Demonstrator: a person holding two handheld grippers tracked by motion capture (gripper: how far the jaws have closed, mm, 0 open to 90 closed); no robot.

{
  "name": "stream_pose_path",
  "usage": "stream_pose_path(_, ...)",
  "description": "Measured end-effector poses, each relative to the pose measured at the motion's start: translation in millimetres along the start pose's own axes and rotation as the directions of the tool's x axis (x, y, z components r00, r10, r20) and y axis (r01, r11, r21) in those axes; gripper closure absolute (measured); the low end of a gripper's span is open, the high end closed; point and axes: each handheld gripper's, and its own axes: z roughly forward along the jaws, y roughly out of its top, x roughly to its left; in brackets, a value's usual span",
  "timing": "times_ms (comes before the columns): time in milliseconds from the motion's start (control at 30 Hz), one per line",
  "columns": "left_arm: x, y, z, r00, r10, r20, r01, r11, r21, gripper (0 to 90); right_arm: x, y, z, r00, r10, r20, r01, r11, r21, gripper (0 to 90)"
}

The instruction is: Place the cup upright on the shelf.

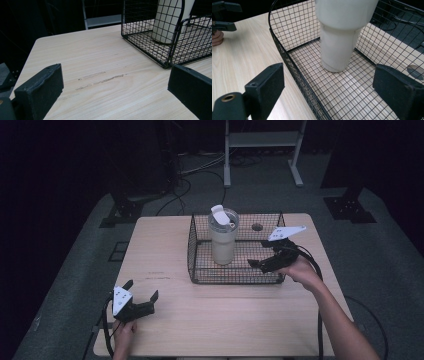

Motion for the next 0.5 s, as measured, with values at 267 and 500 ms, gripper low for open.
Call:
stream_pose_path(267,-0.4,0.0,0.2,1.0,-0.004,0.0,0.004,1.0,-0.001,0.0,8.2,-11.2,-4.4,0.9999,-0.005,-0.009,0.005,1.0,0.002,9.8)
stream_pose_path(500,-0.2,0.0,0.1,1.0,0.0,-0.001,0.0,1.0,0.003,0.0,13.0,-21.2,-9.5,0.9998,-0.004,-0.017,0.004,1.0,-0.002,9.8)
